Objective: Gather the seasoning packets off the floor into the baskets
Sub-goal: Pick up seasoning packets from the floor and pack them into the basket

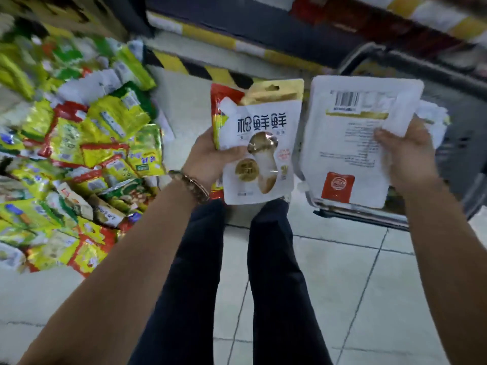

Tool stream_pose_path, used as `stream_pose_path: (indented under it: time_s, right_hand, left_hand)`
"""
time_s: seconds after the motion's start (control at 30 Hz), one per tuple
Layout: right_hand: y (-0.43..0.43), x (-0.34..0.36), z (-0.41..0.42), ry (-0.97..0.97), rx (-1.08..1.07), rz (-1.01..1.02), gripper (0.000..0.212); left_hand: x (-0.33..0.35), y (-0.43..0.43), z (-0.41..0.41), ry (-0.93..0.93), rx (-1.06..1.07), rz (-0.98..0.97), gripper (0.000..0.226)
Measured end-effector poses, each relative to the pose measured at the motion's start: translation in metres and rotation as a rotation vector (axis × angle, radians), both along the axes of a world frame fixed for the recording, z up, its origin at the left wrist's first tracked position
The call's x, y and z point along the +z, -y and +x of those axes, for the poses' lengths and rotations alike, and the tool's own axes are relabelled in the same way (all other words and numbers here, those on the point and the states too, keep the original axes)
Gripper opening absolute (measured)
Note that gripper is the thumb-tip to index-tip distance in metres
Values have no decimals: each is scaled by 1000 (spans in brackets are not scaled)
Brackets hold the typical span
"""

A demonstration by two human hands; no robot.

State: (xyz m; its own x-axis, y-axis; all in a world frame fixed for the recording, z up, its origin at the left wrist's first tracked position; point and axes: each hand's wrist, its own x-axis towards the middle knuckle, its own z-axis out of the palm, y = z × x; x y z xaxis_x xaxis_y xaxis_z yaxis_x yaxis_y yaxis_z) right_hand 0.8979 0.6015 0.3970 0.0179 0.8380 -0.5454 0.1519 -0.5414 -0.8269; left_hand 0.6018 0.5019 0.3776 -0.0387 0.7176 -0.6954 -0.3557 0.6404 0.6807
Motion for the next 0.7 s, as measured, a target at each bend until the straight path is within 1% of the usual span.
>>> stream_pose_path:
  time_s: [0.07,0.13,0.27,0.33,0.43,0.6,0.63,0.7]
  right_hand:
    - [6,7,52,47,-127,17,30]
    - [13,8,104,117,-217,8,24]
    - [15,-12,187,308,-308,-73,26]
    - [10,-29,218,347,-280,-99,26]
    - [-3,-60,256,371,-164,-118,31]
    - [-26,-124,287,309,-161,-216,30]
    - [-29,-137,291,335,-142,-239,31]
    - [-35,-153,295,430,-70,-278,36]
  left_hand:
    - [0,-17,48,-14,-80,19,41]
    - [-6,-29,99,-38,-121,8,38]
    - [-29,-60,194,-157,-225,5,37]
    - [-45,-78,232,-225,-285,-17,38]
    - [-79,-97,276,-348,-388,-49,38]
    - [-131,-115,312,-422,-396,-141,49]
    - [-138,-117,315,-450,-410,-164,55]
    - [-147,-120,321,-540,-420,-209,80]
